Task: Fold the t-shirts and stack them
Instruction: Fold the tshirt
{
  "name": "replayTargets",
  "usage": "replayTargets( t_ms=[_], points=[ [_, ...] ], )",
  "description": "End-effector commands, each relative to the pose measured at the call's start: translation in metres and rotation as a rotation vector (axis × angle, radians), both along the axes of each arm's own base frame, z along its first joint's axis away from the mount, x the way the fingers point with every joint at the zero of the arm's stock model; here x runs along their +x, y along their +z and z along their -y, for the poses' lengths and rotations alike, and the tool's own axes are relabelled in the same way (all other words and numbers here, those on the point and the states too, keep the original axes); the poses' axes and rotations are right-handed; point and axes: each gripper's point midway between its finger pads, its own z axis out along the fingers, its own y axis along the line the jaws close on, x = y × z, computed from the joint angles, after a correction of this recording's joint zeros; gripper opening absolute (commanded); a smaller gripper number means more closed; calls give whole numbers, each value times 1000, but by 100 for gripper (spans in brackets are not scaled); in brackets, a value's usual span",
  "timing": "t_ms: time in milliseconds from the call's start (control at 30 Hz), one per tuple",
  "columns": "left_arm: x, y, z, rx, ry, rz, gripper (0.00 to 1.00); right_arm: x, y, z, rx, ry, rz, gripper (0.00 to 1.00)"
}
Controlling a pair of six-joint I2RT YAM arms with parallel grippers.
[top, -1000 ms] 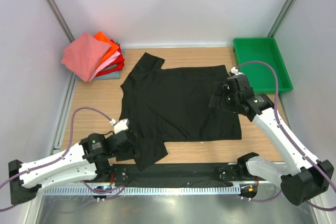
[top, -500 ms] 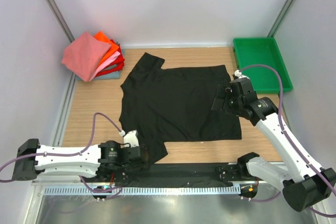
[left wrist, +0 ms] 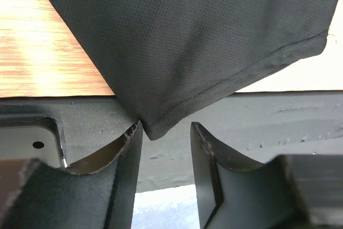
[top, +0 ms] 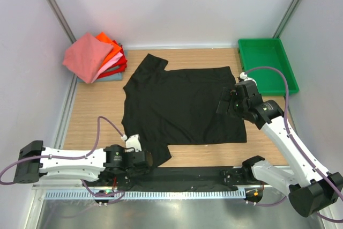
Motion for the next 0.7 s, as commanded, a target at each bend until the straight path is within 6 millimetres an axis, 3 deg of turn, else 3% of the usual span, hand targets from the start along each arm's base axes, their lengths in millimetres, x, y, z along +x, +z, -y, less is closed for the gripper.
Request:
replayTargets(
  t_ms=[0, 133, 267, 333, 400, 533, 667],
  points=[
    [7, -6, -3, 42, 13, 41, 42, 1, 2, 4, -10, -27, 20, 100],
    [9, -7, -3, 69, 5, 54, 30, 0, 0, 6, -17, -32, 14, 100],
    [14, 1, 2, 72, -24, 88, 0, -1, -2, 11, -35, -56, 12, 100],
    [17, 12, 1, 94, -35, 109, 0, -3, -7, 28, -74, -170, 6, 100],
    [24, 19, -7, 148, -51, 147, 0, -5, -12, 32, -63, -221, 13, 100],
    [38, 38, -3, 155, -70, 231, 0, -23, -50, 27, 12, -272, -52, 100],
    [46, 37, 2, 125, -88, 255, 0, -45, -88, 34, 32, -400, -160, 100]
  ],
)
